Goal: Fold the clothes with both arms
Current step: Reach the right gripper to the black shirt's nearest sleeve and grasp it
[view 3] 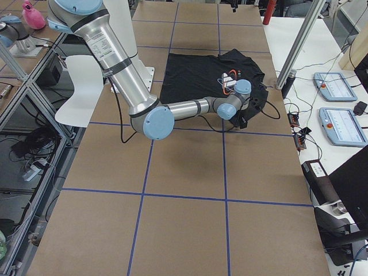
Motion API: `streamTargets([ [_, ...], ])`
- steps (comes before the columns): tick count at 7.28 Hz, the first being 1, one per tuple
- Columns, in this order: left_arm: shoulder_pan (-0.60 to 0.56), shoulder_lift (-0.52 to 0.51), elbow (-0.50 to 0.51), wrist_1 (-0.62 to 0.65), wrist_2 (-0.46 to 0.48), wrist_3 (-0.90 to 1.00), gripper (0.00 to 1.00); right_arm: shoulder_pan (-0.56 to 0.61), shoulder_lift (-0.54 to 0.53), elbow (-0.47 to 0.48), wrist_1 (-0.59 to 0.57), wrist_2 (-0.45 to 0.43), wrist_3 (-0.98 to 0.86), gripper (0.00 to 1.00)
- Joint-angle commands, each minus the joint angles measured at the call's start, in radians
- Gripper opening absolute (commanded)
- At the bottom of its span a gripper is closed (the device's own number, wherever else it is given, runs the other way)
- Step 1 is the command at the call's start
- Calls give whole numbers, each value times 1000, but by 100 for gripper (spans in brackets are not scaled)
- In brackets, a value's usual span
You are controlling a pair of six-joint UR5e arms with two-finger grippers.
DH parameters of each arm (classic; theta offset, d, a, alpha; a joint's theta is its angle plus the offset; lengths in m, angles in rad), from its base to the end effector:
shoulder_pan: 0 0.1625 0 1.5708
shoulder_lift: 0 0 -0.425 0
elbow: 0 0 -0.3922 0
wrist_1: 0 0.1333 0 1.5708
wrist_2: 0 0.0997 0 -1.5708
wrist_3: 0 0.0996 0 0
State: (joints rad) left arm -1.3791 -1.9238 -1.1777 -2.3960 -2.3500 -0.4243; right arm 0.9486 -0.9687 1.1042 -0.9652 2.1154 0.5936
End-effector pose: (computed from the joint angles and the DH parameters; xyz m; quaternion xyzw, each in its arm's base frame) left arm 0.0635 -0.6594 0.5567 0.2308 0.4417 0.0451 0.8658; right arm -0.3768 -0.6655 0.4553 0.1431 -0.4050 -0.1102 0.8963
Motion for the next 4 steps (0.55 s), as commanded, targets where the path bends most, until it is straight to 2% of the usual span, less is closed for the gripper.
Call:
streamTargets([
  [1,0,-3,0,0,0,-4,99,-2,1,-6,-3,0,0,74],
  [2,0,-3,0,0,0,-4,99,-7,1,-6,-3,0,2,69],
  [4,0,-8,0,0,0,-2,99,-10,-1,-9,-4,-2,0,66],
])
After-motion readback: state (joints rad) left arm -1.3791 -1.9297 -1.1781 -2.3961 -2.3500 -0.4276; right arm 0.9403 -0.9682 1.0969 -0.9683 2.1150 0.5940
